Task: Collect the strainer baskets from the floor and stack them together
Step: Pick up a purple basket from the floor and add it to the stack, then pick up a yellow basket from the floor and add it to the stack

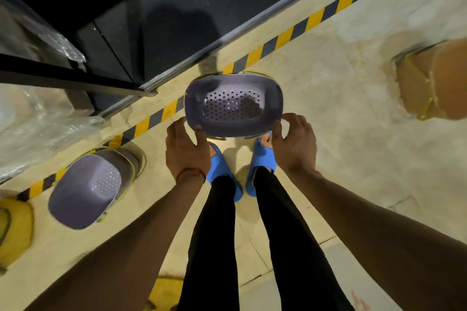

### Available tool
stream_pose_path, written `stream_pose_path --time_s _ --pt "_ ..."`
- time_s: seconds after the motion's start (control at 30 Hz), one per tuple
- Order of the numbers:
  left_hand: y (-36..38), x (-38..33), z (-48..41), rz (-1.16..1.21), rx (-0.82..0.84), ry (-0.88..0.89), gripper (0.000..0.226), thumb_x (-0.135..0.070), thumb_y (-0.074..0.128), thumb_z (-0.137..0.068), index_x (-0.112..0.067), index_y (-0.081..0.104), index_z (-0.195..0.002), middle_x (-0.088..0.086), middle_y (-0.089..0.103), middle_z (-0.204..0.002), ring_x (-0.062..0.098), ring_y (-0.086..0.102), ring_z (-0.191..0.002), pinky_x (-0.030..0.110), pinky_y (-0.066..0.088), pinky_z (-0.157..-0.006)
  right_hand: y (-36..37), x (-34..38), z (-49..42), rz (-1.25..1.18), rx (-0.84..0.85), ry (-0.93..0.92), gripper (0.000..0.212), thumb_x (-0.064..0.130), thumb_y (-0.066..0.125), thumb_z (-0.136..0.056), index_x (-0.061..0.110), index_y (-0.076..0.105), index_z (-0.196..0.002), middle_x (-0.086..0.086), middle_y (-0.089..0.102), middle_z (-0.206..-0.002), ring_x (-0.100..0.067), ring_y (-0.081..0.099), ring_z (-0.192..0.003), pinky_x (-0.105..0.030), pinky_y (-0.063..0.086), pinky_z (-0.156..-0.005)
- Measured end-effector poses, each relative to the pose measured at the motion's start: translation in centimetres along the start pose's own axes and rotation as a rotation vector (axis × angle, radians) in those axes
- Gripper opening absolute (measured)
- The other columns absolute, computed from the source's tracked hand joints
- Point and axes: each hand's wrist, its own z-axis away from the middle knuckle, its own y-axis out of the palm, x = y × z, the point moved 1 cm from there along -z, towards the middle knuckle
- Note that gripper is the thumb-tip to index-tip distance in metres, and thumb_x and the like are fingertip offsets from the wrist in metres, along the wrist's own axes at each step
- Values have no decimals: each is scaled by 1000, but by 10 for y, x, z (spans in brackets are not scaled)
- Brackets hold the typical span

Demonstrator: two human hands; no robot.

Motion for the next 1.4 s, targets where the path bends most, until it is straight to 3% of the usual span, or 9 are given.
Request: stream_pose_path --time_s 0.13,0.3,0.43,0.53,0.63,0.83,1.03,1.17,1.4 --pt "-65 -23 56 -139 52 147 60 -49 35 -87 -13 52 -132 8 58 -128 30 54 -114 43 45 -83 -63 26 52 139 82 -213 24 30 55 -95 13 64 -108 -6 65 -102 -31 57 -99 -40 49 -77" --pt "-125 -39 114 -312 47 313 56 -51 32 -91 -14 53 -129 7 59 -122 29 54 -108 43 46 -81 -128 42 91 315 92 -548 27 32 55 -92 8 67 -98 -9 65 -91 -32 58 -85 -40 48 -70" --pt "-162 -58 166 -389 -48 297 54 -51 30 -94 -16 52 -129 5 58 -121 28 54 -106 42 47 -83 -178 54 109 395 121 -758 32 36 51 -92 9 66 -99 -9 63 -93 -32 56 -86 -43 46 -73" --pt "-182 -72 213 -368 -124 267 46 -44 39 -94 -19 49 -131 5 55 -124 29 54 -107 42 47 -83 -214 62 123 478 179 -916 37 42 49 -89 11 65 -101 -7 62 -94 -31 55 -90 -41 44 -75" --pt "-198 -78 272 -363 -228 178 40 -38 47 -94 -20 50 -129 5 55 -124 30 55 -105 42 45 -80 -245 63 145 614 240 -1145 44 45 44 -88 11 66 -104 -7 61 -95 -30 55 -91 -40 41 -76" --pt "-213 -72 392 -374 -326 9 41 -43 40 -94 -18 52 -125 3 57 -120 29 55 -99 41 46 -76 -289 69 191 686 304 -1389 39 46 48 -91 13 66 -102 -5 61 -97 -29 53 -94 -40 43 -79" --pt "-227 -44 485 -358 -416 -175 38 -45 44 -95 -19 56 -121 0 57 -121 25 55 -101 39 44 -76 -308 108 244 612 300 -1637 33 43 54 -92 14 67 -100 -4 61 -90 -26 51 -84 -39 43 -74" --pt "-235 -10 532 -312 -491 -295 39 -45 45 -95 -18 57 -120 0 58 -119 25 54 -100 40 45 -76 -298 133 290 598 254 -1770 37 44 51 -94 12 67 -102 -5 63 -94 -26 53 -85 -40 45 -77" --pt "-250 73 608 -264 -563 -517 42 -47 42 -95 -19 57 -122 1 58 -118 25 54 -100 39 45 -77 -245 166 415 638 338 -1903 37 48 50 -97 18 65 -114 -1 64 -106 -24 52 -101 -39 41 -88"
